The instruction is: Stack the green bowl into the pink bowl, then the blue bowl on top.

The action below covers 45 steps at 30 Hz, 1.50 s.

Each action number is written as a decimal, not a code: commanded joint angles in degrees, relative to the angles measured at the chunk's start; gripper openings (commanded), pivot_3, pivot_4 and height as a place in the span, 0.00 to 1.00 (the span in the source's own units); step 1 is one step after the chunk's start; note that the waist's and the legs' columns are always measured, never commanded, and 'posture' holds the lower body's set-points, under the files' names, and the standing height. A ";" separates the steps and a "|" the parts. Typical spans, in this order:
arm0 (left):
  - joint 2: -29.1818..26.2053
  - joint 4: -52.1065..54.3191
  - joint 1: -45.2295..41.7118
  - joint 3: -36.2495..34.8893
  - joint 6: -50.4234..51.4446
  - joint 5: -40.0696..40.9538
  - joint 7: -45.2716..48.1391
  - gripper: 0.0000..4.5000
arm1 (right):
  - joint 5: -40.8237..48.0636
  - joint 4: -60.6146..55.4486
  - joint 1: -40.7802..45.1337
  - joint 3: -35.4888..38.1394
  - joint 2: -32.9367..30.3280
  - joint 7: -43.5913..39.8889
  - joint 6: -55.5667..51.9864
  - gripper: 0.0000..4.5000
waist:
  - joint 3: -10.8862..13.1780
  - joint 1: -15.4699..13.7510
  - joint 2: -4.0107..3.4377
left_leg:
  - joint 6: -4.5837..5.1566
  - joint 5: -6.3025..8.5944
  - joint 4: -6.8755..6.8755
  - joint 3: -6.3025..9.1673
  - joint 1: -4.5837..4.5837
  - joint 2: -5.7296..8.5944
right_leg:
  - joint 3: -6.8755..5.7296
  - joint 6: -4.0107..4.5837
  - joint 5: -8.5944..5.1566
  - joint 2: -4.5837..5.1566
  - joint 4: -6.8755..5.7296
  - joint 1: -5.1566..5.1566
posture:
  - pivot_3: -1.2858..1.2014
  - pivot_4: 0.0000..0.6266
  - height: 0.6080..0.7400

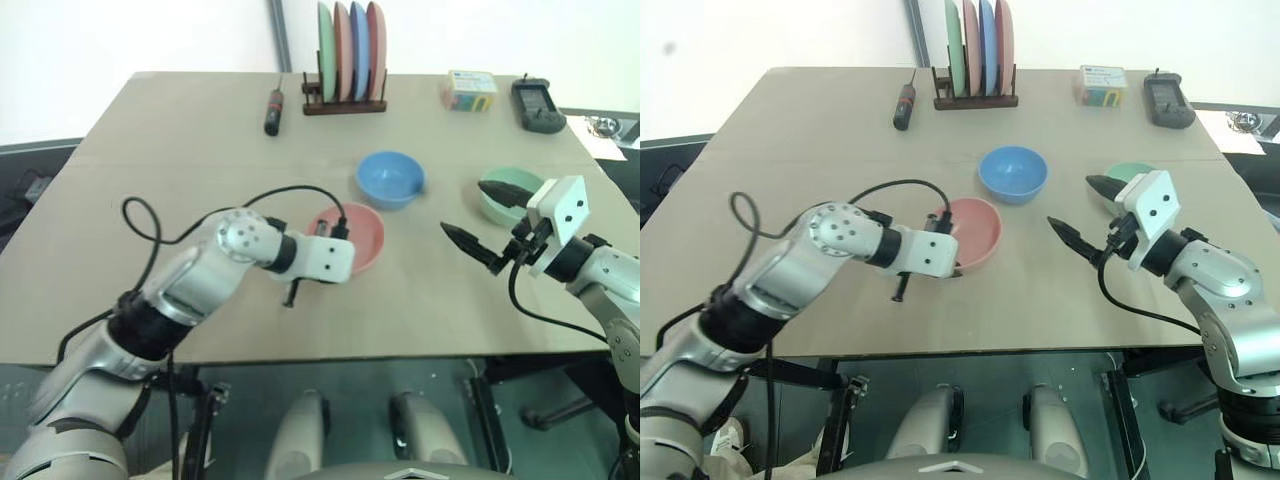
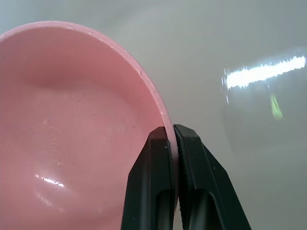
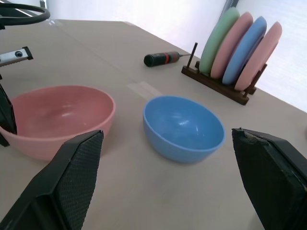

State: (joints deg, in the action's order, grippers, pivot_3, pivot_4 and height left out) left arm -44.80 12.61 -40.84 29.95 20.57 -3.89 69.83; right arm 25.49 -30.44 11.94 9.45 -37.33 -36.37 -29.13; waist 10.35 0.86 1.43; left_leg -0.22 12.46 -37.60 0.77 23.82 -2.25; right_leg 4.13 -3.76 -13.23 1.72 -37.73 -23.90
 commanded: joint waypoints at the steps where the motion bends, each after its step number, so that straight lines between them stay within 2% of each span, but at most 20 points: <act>1: 2.44 -3.14 -2.52 -0.70 -1.57 -1.48 -0.56 0.31 | 0.25 -2.83 -0.18 1.53 -1.31 0.88 -1.02 1.00 | 0.00 0.00 0.00 | 0.00 0.00 0.01 0.02 0.00 -0.01 | 0.00 0.00 0.01 -0.02 0.00 -0.01 | 0.52 0.24 1.00; 7: 2.87 -1.55 -1.29 -4.06 0.61 1.43 0.89 0.88 | -1.39 -1.69 -0.51 1.66 -2.94 2.04 -2.42 1.00 | 0.00 0.12 0.00 | 0.00 0.00 0.09 0.02 0.02 -0.01 | 0.01 -0.15 0.14 -0.02 0.03 -0.03 | 0.52 0.24 1.00; 9: 2.00 1.16 0.77 -7.33 2.28 5.49 1.96 0.99 | -2.41 -0.24 0.28 1.12 -3.73 2.65 -3.29 1.00 | 0.00 0.23 -0.01 | 0.00 0.00 0.09 0.02 0.01 -0.01 | 0.01 -0.15 0.12 -0.01 0.04 -0.02 | 0.52 0.24 1.00; 12: 1.02 5.23 5.80 -16.97 9.71 13.99 0.87 0.99 | -4.77 4.08 3.14 -0.44 -5.76 3.54 -6.66 1.00 | 0.00 0.57 -0.01 | 0.00 0.00 0.10 0.00 -0.01 -0.03 | 0.02 0.03 0.02 -0.01 0.02 -0.04 | 0.52 0.24 1.00; 15: 0.84 7.50 10.02 -23.93 12.00 19.77 -0.49 0.99 | -7.19 8.84 5.76 -2.40 -6.64 3.58 -7.09 1.00 | 0.00 0.96 -0.01 | 0.00 0.00 0.10 0.01 -0.04 -0.04 | 0.01 0.03 0.02 -0.01 0.00 -0.04 | 0.52 0.24 1.00; 16: 2.29 7.58 12.26 -28.90 16.41 25.07 -1.77 0.99 | -9.16 12.25 7.47 -4.48 -7.17 3.12 -6.54 1.00 | -0.01 1.19 -0.02 | 0.00 0.00 0.10 0.02 -0.04 -0.04 | 0.00 0.02 0.01 -0.01 0.00 -0.04 | 0.52 0.24 1.00; 17: 6.26 7.40 15.09 -35.23 14.28 31.85 -2.47 0.99 | -11.27 16.83 9.85 -6.81 -7.21 2.68 -5.80 1.00 | -0.01 1.27 -0.02 | 0.00 0.00 0.10 -0.01 -0.06 -0.03 | 0.02 0.01 0.01 0.00 0.01 -0.02 | 0.52 0.24 1.00; 18: 7.73 7.29 17.61 -38.86 12.70 34.37 -3.01 0.99 | -13.09 21.37 12.17 -8.88 -6.98 2.40 -5.19 1.00 | -0.02 1.58 -0.04 | 0.00 0.00 0.10 -0.02 -0.05 -0.03 | 0.02 0.01 0.01 0.02 0.00 -0.03 | 0.52 0.24 1.00; 21: 9.23 6.91 20.53 -41.84 10.07 35.53 -4.91 0.99 | -16.92 32.18 17.88 -13.15 -5.76 1.11 -1.95 1.00 | 0.00 1.62 0.00 | 0.00 0.00 0.08 -0.08 -0.07 -0.03 | 0.03 0.19 0.13 0.05 0.04 -0.02 | 0.52 0.24 1.00; 23: 8.38 7.65 23.13 -43.34 10.22 40.09 -1.30 0.99 | -19.56 39.49 21.60 -15.45 -4.50 0.54 0.89 1.00 | 0.01 1.53 0.01 | 0.00 0.00 0.09 -0.02 -0.06 -0.03 | 0.02 0.16 0.17 0.00 0.01 -0.02 | 0.52 0.24 1.00; 25: 8.88 7.63 23.97 -46.44 13.54 46.77 -1.60 0.99 | -20.99 45.98 24.74 -16.41 -3.06 -0.02 3.04 1.00 | 0.02 1.47 0.00 | 0.00 0.00 0.13 -0.03 -0.07 -0.03 | 0.02 0.02 0.25 0.01 0.02 -0.03 | 0.52 0.24 1.00; 26: 8.60 7.68 24.86 -47.36 13.43 47.80 -1.52 1.00 | -21.25 48.32 25.97 -16.54 -2.55 -0.43 3.56 0.88 | 0.02 1.51 0.01 | 0.00 0.00 0.14 -0.03 -0.06 -0.02 | 0.02 0.01 0.25 0.01 0.03 -0.02 | 0.52 0.24 1.00; 28: 7.73 8.10 26.83 -47.68 10.67 46.69 -1.39 1.00 | -22.11 51.58 27.68 -17.00 -2.06 -1.32 4.98 0.73 | 0.02 1.45 0.01 | 0.00 0.01 0.14 -0.03 -0.03 -0.02 | 0.02 0.01 0.26 0.03 0.07 -0.03 | 0.52 0.24 1.00; 30: 8.50 8.43 27.78 -48.26 8.51 45.54 -4.46 1.00 | -22.83 53.66 28.83 -17.20 -1.89 -2.09 5.61 0.48 | 0.02 1.39 0.00 | 0.00 0.01 0.19 -0.04 -0.02 -0.01 | 0.02 0.01 0.26 0.05 0.12 -0.03 | 0.52 0.24 1.00; 31: 8.68 8.50 28.39 -48.10 7.61 44.61 -5.80 1.00 | -23.13 54.35 29.20 -17.21 -1.86 -2.45 5.90 0.43 | 0.02 1.32 0.01 | 0.00 0.01 0.19 -0.03 -0.02 -0.01 | 0.01 0.01 0.26 0.05 0.12 -0.03 | 0.52 0.24 1.00; 36: 9.33 8.20 30.32 -47.50 5.28 44.50 -7.97 1.00 | -25.09 54.51 29.82 -17.13 -2.28 -3.32 7.74 0.00 | 0.02 1.52 0.00 | 0.00 0.01 0.19 -0.05 -0.06 -0.01 | 0.03 0.01 0.26 0.04 0.11 -0.03 | 0.52 0.24 1.00; 40: 10.03 7.16 30.48 -47.12 4.83 45.13 -9.59 1.00 | -23.18 43.74 27.85 -15.15 -3.54 -5.98 6.18 0.00 | 0.03 1.52 -0.02 | 0.00 0.01 0.19 -0.05 -0.06 -0.01 | 0.03 0.01 0.26 0.04 0.08 -0.04 | 0.52 0.24 1.00; 43: 9.95 4.90 30.21 -47.53 3.81 44.67 -9.81 1.00 | -14.21 26.67 23.92 -13.23 -2.07 -11.26 2.59 0.00 | 0.04 1.55 -0.03 | 0.00 0.01 0.26 -0.04 -0.02 -0.02 | 0.02 0.01 0.26 0.03 0.07 -0.12 | 0.52 0.24 1.00; 45: 9.79 3.21 29.86 -48.69 4.47 46.29 -10.01 1.00 | -7.81 12.86 22.19 -15.48 -0.06 -12.39 -5.40 0.00 | 0.03 1.67 -0.04 | -0.01 0.01 0.30 -0.02 -0.05 -0.07 | 0.03 0.01 0.26 -0.02 0.06 -0.12 | 0.52 0.24 1.00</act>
State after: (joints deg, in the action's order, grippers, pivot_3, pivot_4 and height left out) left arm -34.60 16.47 -10.57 -16.60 25.62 40.78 59.96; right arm 11.41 -4.83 34.58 -5.56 -38.70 -47.03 -29.12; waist 10.38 2.53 1.39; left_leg -0.23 12.47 -37.28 0.77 23.77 -2.33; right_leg 4.15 -3.76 -12.97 1.68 -37.67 -24.03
